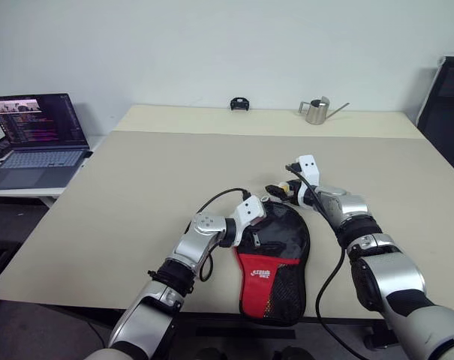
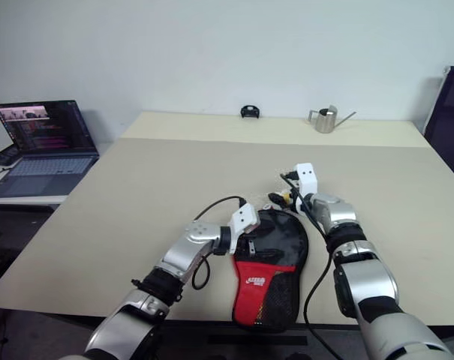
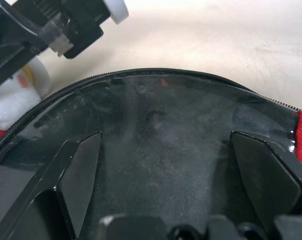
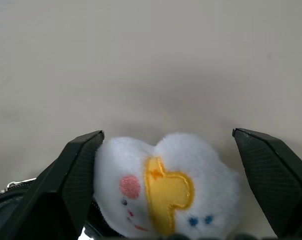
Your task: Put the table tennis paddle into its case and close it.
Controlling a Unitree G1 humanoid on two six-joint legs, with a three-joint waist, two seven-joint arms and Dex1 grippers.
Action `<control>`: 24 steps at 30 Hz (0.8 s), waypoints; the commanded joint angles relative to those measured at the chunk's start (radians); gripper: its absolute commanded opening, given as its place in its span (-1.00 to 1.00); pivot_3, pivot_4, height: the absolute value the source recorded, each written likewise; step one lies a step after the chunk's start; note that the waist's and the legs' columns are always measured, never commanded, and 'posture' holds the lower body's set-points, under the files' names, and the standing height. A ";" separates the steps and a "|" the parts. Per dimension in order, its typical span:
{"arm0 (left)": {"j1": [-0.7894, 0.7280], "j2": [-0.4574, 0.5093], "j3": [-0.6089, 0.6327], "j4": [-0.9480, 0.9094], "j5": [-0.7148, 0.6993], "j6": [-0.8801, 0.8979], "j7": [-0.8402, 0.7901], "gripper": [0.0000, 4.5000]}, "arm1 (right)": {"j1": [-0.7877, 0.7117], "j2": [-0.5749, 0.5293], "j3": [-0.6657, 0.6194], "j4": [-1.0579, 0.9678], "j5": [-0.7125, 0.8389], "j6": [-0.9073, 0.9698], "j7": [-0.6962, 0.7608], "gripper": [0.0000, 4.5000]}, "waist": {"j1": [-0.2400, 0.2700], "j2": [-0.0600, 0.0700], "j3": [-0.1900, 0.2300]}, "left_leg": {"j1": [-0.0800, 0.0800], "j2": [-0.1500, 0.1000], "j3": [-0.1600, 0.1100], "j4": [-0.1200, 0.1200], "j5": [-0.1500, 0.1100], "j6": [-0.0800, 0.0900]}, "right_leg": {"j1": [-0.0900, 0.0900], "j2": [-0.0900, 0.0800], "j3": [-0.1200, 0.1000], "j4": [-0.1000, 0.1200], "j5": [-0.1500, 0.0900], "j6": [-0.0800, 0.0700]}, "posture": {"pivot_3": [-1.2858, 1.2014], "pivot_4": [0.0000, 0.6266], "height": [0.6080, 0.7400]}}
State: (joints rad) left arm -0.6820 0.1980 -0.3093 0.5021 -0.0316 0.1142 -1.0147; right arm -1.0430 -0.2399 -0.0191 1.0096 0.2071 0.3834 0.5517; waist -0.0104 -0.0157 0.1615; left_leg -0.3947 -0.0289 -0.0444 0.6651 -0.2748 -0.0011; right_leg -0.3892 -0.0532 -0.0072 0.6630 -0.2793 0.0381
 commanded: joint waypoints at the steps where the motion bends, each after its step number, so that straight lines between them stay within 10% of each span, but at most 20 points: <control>1: 0.023 0.002 -0.026 0.000 0.018 0.017 -0.005 0.99 | -0.035 0.004 -0.025 0.001 -0.005 -0.030 0.009 1.00 | 0.000 0.000 0.000 | 0.000 0.000 0.000 0.000 0.000 0.000 | 0.000 0.000 0.000 0.000 0.000 0.000 | 0.03 -0.52 1.00; 5: 0.026 0.000 -0.029 -0.001 0.021 0.017 -0.004 1.00 | -0.032 0.007 -0.024 -0.001 -0.012 -0.027 0.012 0.82 | 0.000 0.000 0.000 | 0.000 0.000 0.000 0.000 0.000 0.000 | 0.000 0.000 0.000 0.000 0.000 0.000 | 0.03 -0.52 1.00; 16: 0.016 -0.006 -0.030 0.043 0.039 -0.005 0.019 1.00 | 0.028 0.026 0.025 -0.090 -0.050 0.022 0.063 -0.64 | 0.000 0.002 -0.001 | 0.000 0.000 0.000 0.000 0.000 0.000 | 0.000 0.000 0.000 0.000 0.000 0.000 | 0.03 -0.52 1.00; 24: 0.035 -0.011 -0.044 0.055 0.047 -0.015 0.024 1.00 | 0.056 0.025 0.029 -0.144 -0.079 0.016 0.043 -0.79 | 0.000 0.003 -0.002 | 0.001 0.000 0.000 0.000 0.000 0.000 | 0.001 0.000 0.000 0.001 0.000 0.000 | 0.03 -0.52 1.00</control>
State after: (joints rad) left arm -0.6792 0.1925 -0.3103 0.5195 -0.0264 0.0900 -0.9954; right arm -0.9907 -0.2199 0.0122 0.8980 0.1335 0.4032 0.5940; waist -0.0104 -0.0125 0.1594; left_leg -0.3934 -0.0291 -0.0446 0.6654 -0.2747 -0.0013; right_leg -0.3883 -0.0533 -0.0073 0.6642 -0.2793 0.0381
